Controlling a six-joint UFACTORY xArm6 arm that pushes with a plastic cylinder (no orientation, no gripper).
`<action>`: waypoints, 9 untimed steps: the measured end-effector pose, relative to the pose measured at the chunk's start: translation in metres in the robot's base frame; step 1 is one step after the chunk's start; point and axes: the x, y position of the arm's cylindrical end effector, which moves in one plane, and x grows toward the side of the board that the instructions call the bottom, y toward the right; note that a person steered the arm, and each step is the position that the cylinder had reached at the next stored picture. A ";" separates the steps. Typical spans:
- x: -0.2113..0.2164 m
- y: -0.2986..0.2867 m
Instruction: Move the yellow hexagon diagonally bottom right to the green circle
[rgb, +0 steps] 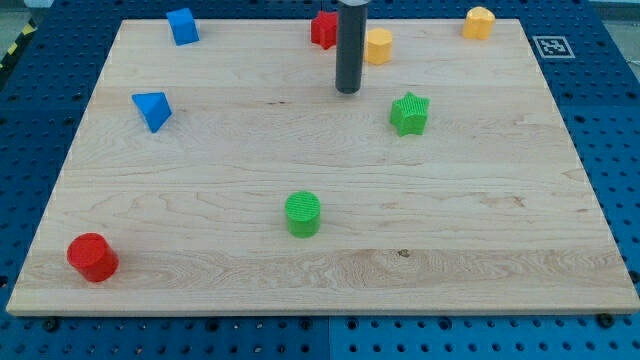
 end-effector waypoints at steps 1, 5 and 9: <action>0.000 0.004; -0.005 0.097; -0.107 0.105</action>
